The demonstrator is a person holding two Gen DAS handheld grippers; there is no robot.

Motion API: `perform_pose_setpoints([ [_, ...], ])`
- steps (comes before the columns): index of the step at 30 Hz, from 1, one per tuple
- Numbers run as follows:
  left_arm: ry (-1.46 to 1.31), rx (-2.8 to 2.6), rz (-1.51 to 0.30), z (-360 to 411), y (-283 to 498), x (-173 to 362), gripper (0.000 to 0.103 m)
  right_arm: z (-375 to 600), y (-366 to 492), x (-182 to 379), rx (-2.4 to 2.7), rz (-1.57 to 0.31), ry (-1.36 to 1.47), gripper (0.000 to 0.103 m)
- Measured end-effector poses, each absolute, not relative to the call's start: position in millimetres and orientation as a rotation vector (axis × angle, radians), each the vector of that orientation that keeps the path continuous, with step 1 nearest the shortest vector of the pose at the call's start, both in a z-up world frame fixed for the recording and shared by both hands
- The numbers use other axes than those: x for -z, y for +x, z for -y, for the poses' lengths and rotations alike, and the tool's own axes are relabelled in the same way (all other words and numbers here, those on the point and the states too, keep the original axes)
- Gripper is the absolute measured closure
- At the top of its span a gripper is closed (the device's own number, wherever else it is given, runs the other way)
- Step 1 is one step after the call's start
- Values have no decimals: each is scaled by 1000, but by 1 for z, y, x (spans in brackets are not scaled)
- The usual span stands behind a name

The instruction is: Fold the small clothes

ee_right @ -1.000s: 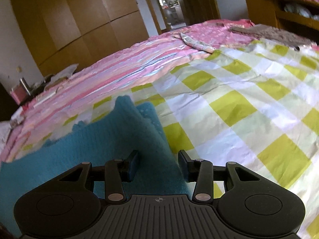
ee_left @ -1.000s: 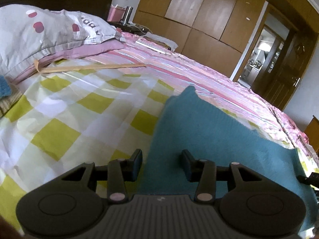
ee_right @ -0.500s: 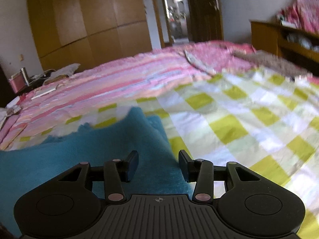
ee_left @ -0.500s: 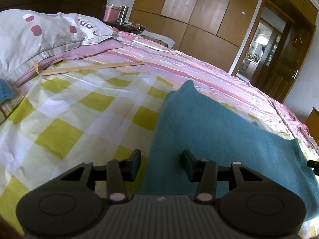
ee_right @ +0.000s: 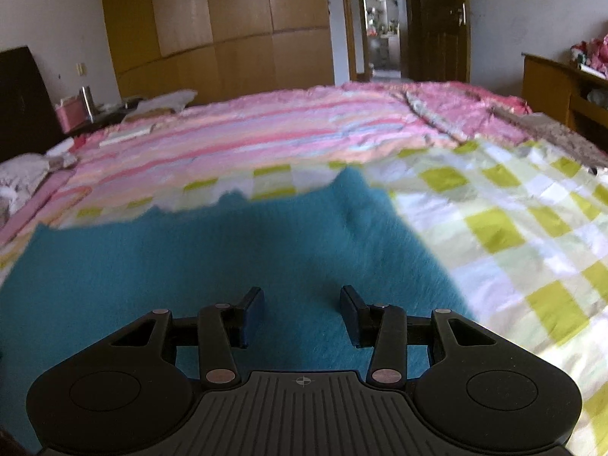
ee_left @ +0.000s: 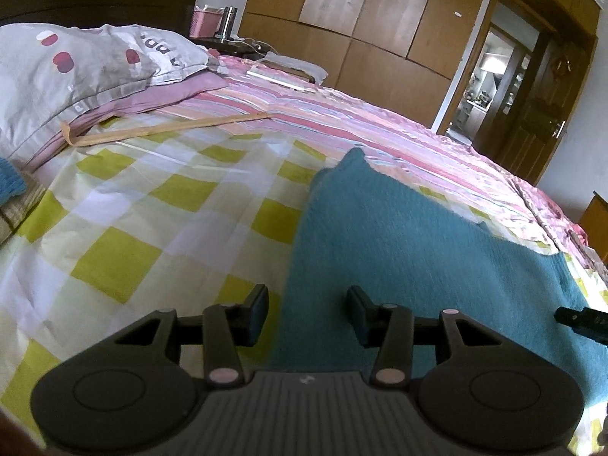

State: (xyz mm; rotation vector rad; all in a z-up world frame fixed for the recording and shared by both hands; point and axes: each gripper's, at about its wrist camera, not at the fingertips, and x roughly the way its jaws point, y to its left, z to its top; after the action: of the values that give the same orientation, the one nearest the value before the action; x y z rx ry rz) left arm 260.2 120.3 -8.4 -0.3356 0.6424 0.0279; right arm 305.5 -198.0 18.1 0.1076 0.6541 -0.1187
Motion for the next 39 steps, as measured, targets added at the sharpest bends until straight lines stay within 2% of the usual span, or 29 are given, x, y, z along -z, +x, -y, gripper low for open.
perform_pose_setpoints([
  [16,-294,-26,-655,-116,263,10,51,194,302,-9,117,-636,78,58],
  [25,-314,-23,-665,-121,265,12,47,189,301,-19,119,-616,90,56],
  [39,-374,-5,-678,-129,264,12,47,69,350,-33,-169,-607,15,57],
])
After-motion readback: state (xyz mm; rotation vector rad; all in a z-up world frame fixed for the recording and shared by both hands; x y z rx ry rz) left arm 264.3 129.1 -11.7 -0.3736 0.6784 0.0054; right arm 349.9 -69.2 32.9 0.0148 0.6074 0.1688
